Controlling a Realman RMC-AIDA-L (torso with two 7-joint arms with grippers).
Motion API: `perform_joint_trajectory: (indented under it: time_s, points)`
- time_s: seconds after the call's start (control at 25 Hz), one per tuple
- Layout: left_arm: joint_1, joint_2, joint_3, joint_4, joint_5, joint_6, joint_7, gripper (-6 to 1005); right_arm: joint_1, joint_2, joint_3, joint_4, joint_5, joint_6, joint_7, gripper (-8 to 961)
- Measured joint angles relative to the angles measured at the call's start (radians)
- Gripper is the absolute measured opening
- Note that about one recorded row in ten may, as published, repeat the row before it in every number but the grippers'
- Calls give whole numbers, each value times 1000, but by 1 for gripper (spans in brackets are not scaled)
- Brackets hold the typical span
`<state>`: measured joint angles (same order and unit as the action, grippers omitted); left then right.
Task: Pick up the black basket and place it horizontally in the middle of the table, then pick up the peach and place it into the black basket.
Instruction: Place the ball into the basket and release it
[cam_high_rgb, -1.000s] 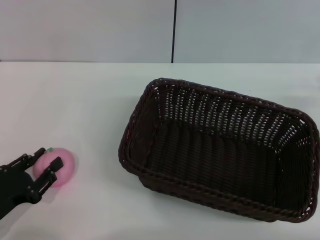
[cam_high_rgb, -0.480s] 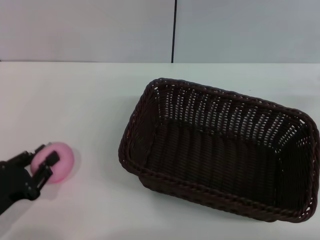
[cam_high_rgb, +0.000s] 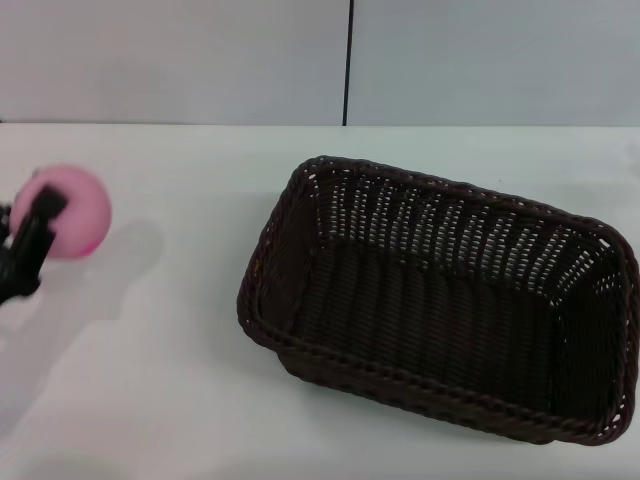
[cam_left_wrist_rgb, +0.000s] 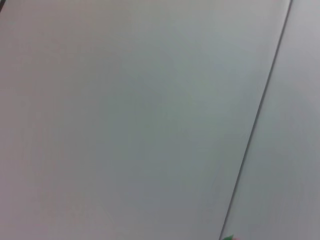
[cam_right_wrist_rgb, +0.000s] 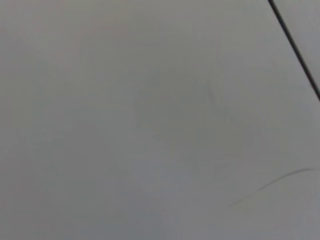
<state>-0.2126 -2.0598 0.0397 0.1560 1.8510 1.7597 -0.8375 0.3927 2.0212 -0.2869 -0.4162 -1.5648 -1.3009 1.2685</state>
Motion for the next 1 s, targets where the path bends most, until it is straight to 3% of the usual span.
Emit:
perform_joint_trajectory:
  time_s: [0.32,0.44,0.52,0.64,0.68,0.8,1.0]
  points:
    - [-128,-1,3,-45,11,6,-78,156,5,7,0,38,0,1,-14,618]
    - [-198,-4,86,-57,29,4,-130,131,0,13,1,45,3,3,-15,618]
    - [-212,-5,111,-60,32,3,-134,116,-3,16,1,50,8,6,-19,618]
    - [-259,-7,219,-66,42,-9,-136,97,-5,18,1,62,12,9,-24,618]
    - [-279,-8,300,-64,43,-30,-131,93,-5,18,2,65,12,12,-24,618]
    - [-288,-10,351,-64,44,-74,-131,82,-4,18,2,73,13,16,-24,618]
    - [-281,-12,356,-94,40,-147,-137,63,2,18,2,81,14,17,-24,618]
